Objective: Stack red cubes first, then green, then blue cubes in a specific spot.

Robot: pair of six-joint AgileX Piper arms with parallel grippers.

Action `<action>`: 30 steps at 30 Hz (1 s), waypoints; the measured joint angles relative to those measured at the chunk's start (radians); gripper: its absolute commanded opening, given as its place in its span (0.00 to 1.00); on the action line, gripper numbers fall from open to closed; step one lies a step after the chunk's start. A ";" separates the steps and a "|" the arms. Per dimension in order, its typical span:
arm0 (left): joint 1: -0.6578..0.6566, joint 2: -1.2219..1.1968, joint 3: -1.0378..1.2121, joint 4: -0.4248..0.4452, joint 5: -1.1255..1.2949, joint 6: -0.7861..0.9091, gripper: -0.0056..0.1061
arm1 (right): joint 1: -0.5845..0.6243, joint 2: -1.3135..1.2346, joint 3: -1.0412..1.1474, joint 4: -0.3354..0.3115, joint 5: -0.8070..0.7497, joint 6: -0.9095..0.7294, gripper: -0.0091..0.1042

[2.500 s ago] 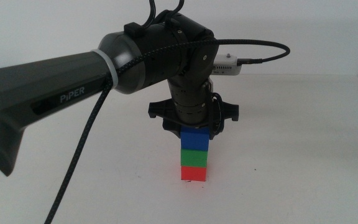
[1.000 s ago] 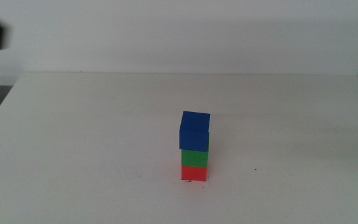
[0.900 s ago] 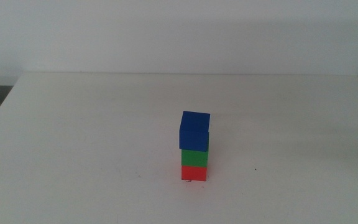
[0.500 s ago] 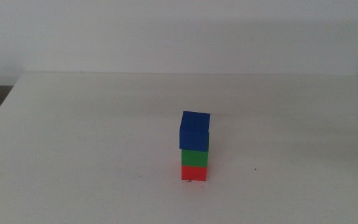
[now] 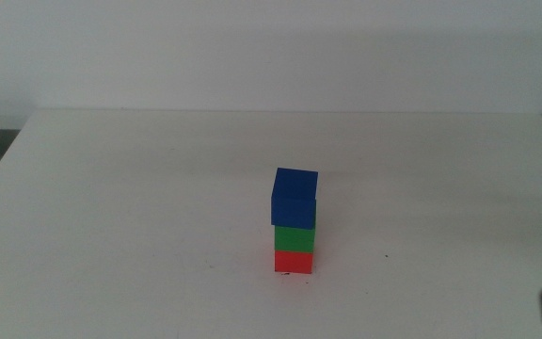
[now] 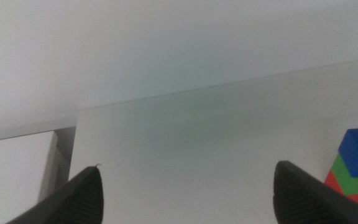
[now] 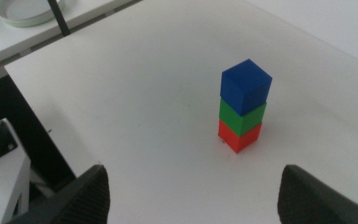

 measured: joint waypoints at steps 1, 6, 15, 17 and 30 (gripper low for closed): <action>0.000 -0.002 0.013 0.000 -0.005 0.000 0.89 | 0.000 0.000 0.018 0.000 -0.022 0.000 0.82; 0.000 -0.101 0.181 -0.033 -0.181 0.000 0.89 | 0.000 -0.040 0.211 -0.088 -0.362 0.000 0.82; 0.000 -0.426 0.606 -0.032 -0.473 0.000 0.89 | -0.230 -0.140 0.612 -0.004 -0.680 0.000 0.82; 0.000 -0.492 0.675 -0.035 -0.478 0.002 0.89 | -0.318 -0.173 0.675 0.010 -0.684 0.000 0.82; 0.002 -0.621 0.953 -0.038 -0.572 0.002 0.89 | -0.760 -0.596 0.898 -0.027 -0.692 0.000 0.82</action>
